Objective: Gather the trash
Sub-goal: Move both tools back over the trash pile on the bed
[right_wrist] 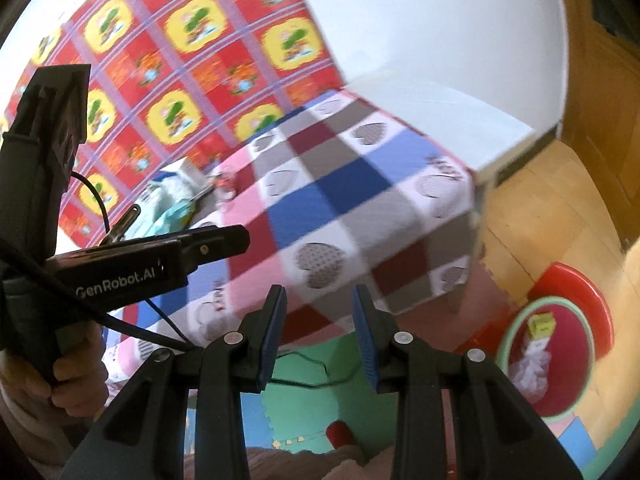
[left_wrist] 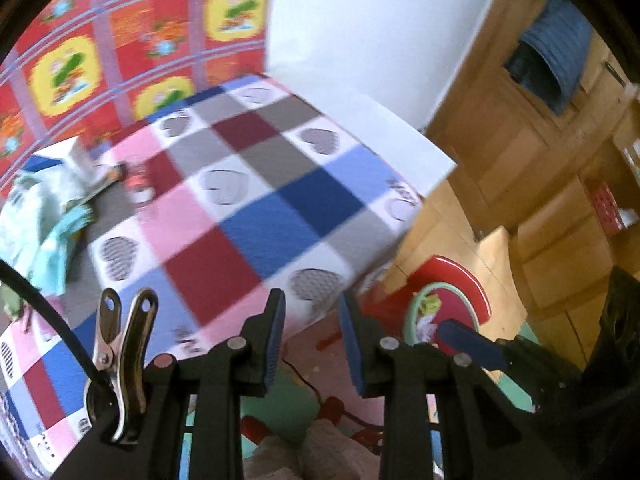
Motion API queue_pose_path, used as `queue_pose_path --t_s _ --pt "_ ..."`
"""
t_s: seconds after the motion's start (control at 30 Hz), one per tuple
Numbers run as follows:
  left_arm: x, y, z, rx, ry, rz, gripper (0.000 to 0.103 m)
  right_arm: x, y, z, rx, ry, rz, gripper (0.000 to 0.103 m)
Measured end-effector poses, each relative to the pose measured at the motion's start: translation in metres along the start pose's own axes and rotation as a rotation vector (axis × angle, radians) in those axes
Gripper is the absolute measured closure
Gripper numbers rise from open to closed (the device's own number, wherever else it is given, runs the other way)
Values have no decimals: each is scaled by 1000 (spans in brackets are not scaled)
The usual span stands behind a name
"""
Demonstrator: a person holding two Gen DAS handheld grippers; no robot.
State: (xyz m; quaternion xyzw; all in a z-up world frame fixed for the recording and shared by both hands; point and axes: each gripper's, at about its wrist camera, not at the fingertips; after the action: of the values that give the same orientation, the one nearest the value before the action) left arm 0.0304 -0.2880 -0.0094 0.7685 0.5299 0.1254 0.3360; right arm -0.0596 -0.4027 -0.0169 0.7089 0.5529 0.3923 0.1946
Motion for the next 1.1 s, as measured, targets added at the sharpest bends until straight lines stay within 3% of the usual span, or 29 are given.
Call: queue_pose_path --t_s 0.6,1.1 --pt "158 -12 -64 -62 146 -175 74 141 3 62 42 141 -146 68" --pt "229 -23 -85 -91 247 -323 73 188 19 101 100 185 -219 68"
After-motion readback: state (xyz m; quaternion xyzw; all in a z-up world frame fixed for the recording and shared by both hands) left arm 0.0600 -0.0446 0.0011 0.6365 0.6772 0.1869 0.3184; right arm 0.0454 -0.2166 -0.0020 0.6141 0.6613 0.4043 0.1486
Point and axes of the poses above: each gripper's, at about its wrist camera, not at the fingertips, and z roughly the way its jaws point, x to its left, y to its top, and after that the axes turned 12 degrees about -x, right-handed
